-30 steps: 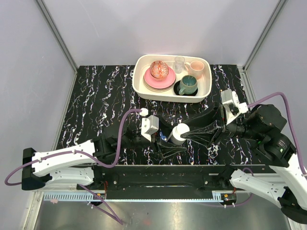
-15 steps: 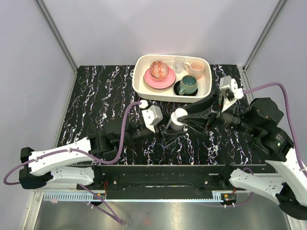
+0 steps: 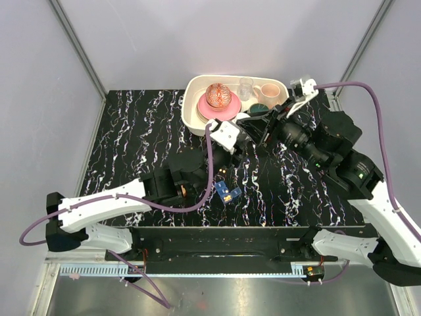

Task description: Sort the pills into containers

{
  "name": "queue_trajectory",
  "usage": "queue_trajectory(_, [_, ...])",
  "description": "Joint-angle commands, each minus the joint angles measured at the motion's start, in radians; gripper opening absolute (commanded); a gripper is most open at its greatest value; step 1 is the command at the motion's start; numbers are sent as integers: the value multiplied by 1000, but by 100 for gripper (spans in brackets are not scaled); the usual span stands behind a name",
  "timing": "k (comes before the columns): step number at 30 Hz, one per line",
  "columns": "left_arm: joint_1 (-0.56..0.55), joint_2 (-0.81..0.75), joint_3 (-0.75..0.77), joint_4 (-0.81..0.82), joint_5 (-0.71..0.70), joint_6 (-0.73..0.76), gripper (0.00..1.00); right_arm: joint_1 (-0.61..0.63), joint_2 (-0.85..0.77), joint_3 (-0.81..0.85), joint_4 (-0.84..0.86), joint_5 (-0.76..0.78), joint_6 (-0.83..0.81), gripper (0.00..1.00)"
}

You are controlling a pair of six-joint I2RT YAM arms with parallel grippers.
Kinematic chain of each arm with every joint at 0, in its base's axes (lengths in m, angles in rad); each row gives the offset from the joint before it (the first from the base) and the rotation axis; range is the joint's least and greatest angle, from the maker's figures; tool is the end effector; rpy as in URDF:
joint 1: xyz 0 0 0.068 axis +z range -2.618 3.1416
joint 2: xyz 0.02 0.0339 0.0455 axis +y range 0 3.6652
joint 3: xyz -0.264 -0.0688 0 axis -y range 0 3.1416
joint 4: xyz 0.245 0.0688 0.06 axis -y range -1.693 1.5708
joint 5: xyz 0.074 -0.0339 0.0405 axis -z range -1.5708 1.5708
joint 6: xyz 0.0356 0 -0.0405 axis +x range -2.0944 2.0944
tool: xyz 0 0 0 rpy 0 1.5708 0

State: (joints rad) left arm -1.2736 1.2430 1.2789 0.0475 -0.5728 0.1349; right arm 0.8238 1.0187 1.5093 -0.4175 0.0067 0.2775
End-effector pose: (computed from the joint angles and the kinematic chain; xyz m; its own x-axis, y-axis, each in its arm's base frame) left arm 0.1008 -0.2633 0.4409 0.1110 0.0236 -0.9935 0.6362 0.7663 0.0893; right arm 0.1216 0.1309 0.5146 -0.1520 0.2390 -0.9590 -0.7149 0.6435 0.2737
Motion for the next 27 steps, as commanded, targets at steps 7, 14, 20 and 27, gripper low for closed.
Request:
queue_trajectory(7, [0,-56,-26,71,5,-44,0,0,-86,-53,172,-172,-4,71])
queue_trajectory(14, [2,-183,-162,114,299,-168,0,0,-193,-124,207,-234,-37,81])
queue_trajectory(20, [2,-270,-274,184,439,-234,1,0,-267,-204,207,-339,-67,84])
queue_trajectory(27, [2,-298,-323,256,625,-256,0,0,-282,-227,186,-467,-83,84])
